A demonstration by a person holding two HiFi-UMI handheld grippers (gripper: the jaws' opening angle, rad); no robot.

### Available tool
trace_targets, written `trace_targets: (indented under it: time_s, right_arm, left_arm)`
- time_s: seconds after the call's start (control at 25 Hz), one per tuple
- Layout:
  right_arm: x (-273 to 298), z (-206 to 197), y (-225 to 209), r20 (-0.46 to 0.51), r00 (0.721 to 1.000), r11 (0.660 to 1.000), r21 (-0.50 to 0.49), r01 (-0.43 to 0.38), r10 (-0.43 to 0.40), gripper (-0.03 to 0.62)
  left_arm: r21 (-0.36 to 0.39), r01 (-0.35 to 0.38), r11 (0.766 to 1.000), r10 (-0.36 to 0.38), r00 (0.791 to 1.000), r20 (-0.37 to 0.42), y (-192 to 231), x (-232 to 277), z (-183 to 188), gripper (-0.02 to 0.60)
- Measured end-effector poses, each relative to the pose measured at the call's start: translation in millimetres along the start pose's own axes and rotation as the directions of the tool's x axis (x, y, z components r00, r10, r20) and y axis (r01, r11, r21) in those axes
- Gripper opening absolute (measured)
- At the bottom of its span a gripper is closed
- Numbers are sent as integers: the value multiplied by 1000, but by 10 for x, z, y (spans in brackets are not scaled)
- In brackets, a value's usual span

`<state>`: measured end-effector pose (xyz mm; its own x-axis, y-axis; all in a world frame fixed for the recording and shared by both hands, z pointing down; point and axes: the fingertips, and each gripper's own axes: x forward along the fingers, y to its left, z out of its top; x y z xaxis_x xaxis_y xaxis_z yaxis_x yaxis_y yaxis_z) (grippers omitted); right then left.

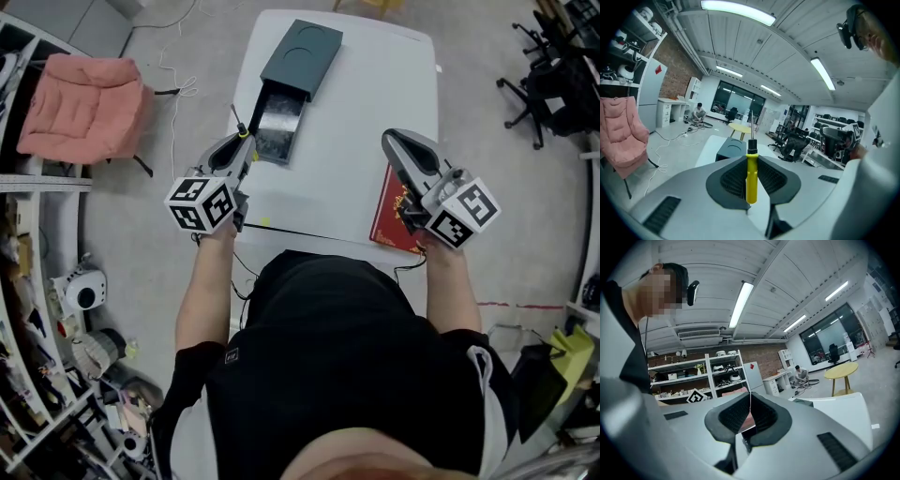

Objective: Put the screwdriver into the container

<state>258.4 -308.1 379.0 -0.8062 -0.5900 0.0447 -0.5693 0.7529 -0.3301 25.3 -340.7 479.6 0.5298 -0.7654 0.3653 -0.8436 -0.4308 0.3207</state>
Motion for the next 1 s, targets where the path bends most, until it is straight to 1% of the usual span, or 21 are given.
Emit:
trace_targets:
  time_s: [0.12, 0.24, 0.56, 0.76, 1.0]
  right_arm:
    - [93, -82, 17, -13, 1000, 1000, 20, 2, -2, 31]
    - [181, -110, -10, -24, 1000, 1000, 19, 9, -8, 31]
    - [211, -168, -224, -35, 997, 997, 41, 63, -62, 31]
    - [229, -193, -337, -38, 996, 995, 55, 83, -81, 31]
    - [229, -228, -440, -43, 995, 993, 68, 98, -95, 31]
  left_arm:
    - [-1, 13, 1000, -13, 999, -30, 97, 143, -65, 75]
    - [-1, 23, 1000, -23, 998, -52, 196, 312, -90, 75]
    - [2, 49, 999, -48, 988, -149, 360, 769, -285, 75]
    - [23, 54, 998, -47, 970, -237, 454, 992, -498, 75]
    - [98, 59, 993, -23, 941, -338, 573, 1199, -722, 76]
